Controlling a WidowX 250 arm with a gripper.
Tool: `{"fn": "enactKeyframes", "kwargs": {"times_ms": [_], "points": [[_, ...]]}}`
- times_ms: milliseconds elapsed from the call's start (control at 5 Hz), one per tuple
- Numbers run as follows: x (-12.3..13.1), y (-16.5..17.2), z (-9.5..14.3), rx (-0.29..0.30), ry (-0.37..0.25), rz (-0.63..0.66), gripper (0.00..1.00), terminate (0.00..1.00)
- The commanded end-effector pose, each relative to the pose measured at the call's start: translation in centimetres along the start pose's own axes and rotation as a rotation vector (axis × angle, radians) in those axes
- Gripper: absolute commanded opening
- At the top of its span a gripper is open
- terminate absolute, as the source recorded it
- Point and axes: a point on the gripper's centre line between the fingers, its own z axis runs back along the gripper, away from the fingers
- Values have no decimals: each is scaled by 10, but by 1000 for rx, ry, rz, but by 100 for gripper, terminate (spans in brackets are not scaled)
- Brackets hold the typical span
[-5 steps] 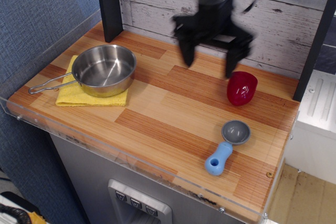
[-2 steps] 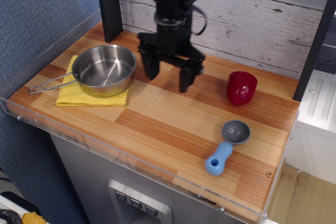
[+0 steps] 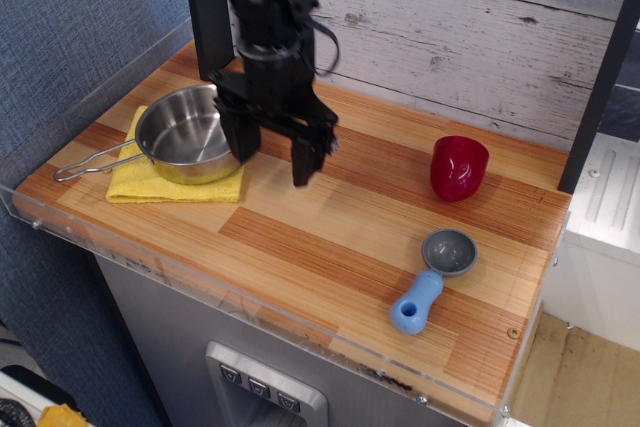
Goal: Move the metal pot behind the blue spoon.
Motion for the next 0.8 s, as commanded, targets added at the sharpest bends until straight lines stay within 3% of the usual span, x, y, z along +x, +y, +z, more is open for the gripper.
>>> {"fn": "enactKeyframes", "kwargs": {"times_ms": [0,200,600], "points": [[-5,14,43,-47,-154,12,100,0],[-10,20,35,-56,-146,31,100,0],[-3,36,-7,-59,-58,62,100,0]]}}
